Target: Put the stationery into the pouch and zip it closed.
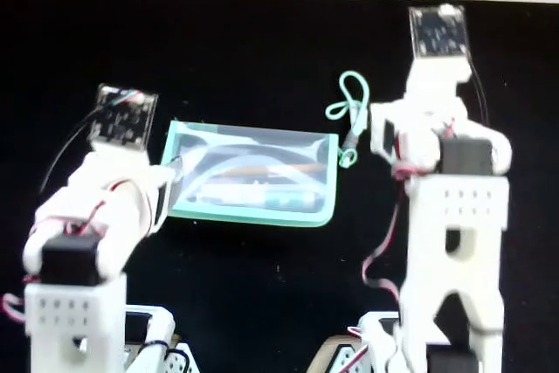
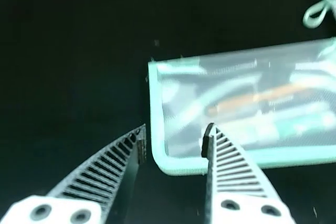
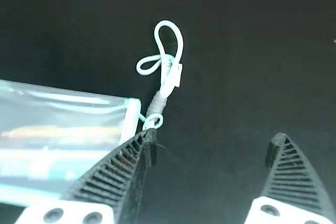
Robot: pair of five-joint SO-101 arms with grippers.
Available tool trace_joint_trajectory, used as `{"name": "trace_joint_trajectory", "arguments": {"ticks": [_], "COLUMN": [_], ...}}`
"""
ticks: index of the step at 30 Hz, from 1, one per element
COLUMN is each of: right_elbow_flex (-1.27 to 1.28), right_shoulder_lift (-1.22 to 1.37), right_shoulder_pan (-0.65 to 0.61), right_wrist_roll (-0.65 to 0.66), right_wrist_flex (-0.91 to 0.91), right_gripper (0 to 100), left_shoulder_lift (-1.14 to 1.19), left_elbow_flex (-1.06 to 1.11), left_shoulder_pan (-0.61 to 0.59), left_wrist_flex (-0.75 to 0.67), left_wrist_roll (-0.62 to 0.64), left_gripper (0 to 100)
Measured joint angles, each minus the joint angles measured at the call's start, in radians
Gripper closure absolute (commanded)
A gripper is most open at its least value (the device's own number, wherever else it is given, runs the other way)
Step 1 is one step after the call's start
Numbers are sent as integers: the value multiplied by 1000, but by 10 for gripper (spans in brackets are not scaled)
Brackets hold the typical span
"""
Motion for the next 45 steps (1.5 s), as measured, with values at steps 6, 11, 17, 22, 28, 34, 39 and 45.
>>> {"name": "trace_joint_trajectory", "arguments": {"ticks": [6, 11, 17, 22, 28, 34, 39, 45], "right_elbow_flex": [-160, -305, -494, -686, -899, -1019, -1042, -1062], "right_shoulder_lift": [284, 525, 795, 1010, 1218, 1341, 1399, 1444], "right_shoulder_pan": [-8, -18, -15, -18, -18, -9, 23, 46], "right_wrist_roll": [0, 0, 0, 0, -2, -2, -2, -3], "right_wrist_flex": [-32, -35, -35, -35, -35, -35, -37, -37], "right_gripper": [667, 667, 667, 667, 667, 667, 667, 667], "left_shoulder_lift": [84, 110, 112, 112, 112, 112, 112, 112], "left_elbow_flex": [2, 2, 2, 2, 61, 81, 83, 83], "left_shoulder_pan": [0, 0, 0, 0, 0, 0, 0, 0], "left_wrist_flex": [0, 0, 0, 0, 0, 0, 0, 0], "left_wrist_roll": [0, 0, -2, -2, -2, -2, -2, -2], "left_gripper": [796, 796, 800, 798, 797, 798, 799, 797]}}
